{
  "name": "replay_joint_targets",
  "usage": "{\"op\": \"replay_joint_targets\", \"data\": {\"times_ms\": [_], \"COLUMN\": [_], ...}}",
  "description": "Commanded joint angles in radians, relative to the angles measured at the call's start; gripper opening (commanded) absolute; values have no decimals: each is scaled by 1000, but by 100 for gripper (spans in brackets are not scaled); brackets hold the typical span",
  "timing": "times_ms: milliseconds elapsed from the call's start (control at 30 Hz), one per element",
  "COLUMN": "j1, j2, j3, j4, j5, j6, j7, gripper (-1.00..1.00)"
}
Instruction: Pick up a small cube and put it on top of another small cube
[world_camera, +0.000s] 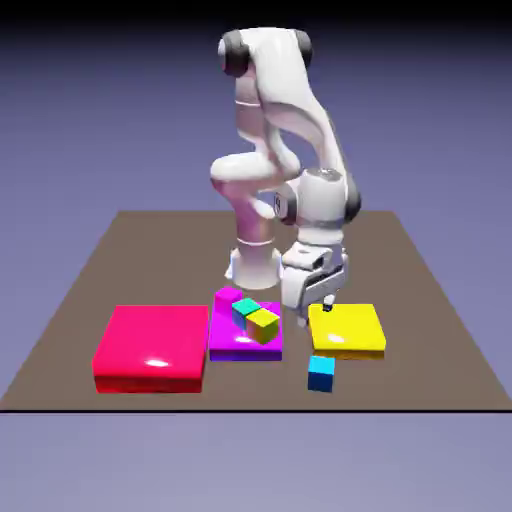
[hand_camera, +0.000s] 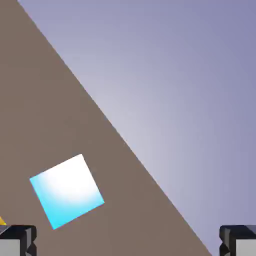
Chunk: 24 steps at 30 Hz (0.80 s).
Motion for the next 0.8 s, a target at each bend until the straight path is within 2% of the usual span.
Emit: {"op": "replay_joint_targets", "data": {"times_ms": [0,133,333,367,567,767], "j1": [21,109,99,99,108,-63], "j2": [36,181,365,365,184,-34], "j3": [-8,-39,-43,-43,-40,5], "j4": [20,100,120,120,103,1], "j5": [-9,-45,-53,-53,-46,5], "j6": [-22,-110,37,37,-131,-281], "j7": [-31,-155,-160,-160,-153,89], "gripper": [0,0,0,-100,-100,-100]}}
